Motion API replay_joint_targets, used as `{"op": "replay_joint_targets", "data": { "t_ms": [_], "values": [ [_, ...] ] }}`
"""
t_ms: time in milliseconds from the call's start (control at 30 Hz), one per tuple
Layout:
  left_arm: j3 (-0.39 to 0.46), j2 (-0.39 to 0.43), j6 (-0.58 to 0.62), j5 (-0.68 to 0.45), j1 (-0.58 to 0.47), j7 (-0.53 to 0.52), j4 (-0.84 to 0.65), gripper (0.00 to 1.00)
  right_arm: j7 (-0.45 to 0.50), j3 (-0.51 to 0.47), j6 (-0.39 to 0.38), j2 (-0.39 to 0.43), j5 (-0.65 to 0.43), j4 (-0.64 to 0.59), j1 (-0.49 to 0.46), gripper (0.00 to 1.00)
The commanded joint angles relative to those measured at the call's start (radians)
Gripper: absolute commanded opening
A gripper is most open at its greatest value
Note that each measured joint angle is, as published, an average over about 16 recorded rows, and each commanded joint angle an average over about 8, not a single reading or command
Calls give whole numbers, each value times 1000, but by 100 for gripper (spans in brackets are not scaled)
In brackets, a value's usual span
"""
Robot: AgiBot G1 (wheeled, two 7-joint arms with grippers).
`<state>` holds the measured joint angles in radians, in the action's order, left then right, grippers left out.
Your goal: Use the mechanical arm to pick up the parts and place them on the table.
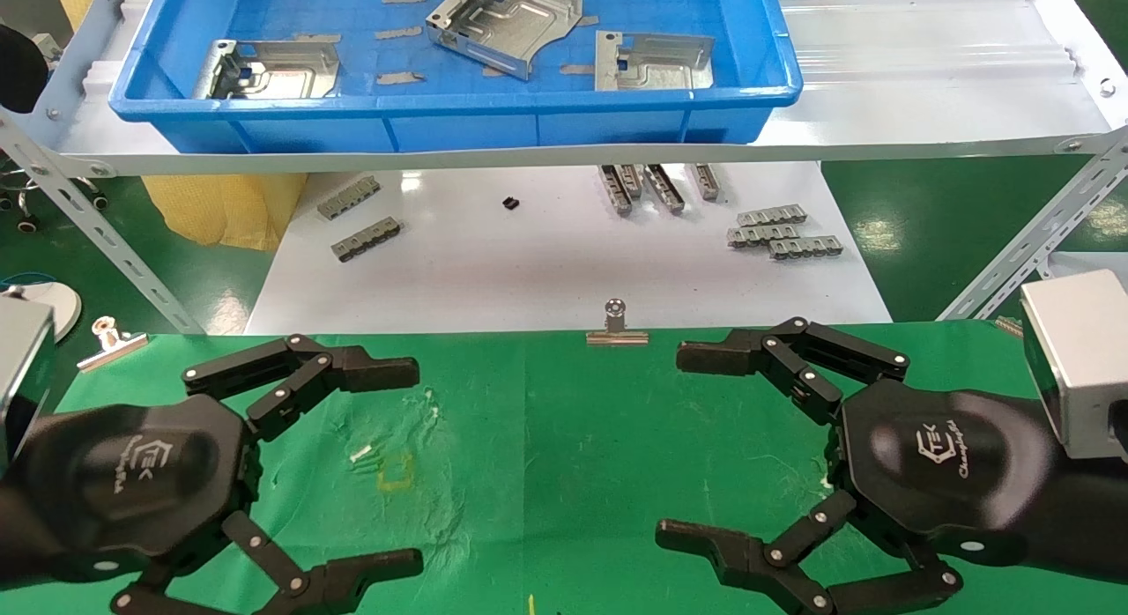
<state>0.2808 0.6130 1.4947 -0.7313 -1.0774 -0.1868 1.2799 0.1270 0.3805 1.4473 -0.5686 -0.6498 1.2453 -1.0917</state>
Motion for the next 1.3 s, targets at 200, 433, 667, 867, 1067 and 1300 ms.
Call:
{"op": "replay_joint_targets", "data": {
  "t_ms": [200, 433, 667, 867, 1067, 1300],
  "values": [
    [0, 0, 0, 0, 0, 0, 0, 100, 0, 0, 0, 0, 0, 0, 0, 54],
    [0, 0, 0, 0, 0, 0, 0, 100, 0, 0, 0, 0, 0, 0, 0, 0],
    [0, 0, 0, 0, 0, 0, 0, 100, 0, 0, 0, 0, 0, 0, 0, 0],
    [0, 0, 0, 0, 0, 0, 0, 100, 0, 0, 0, 0, 0, 0, 0, 0],
    [0, 0, 0, 0, 0, 0, 0, 100, 0, 0, 0, 0, 0, 0, 0, 0],
    [0, 0, 0, 0, 0, 0, 0, 100, 0, 0, 0, 0, 0, 0, 0, 0]
  ]
}}
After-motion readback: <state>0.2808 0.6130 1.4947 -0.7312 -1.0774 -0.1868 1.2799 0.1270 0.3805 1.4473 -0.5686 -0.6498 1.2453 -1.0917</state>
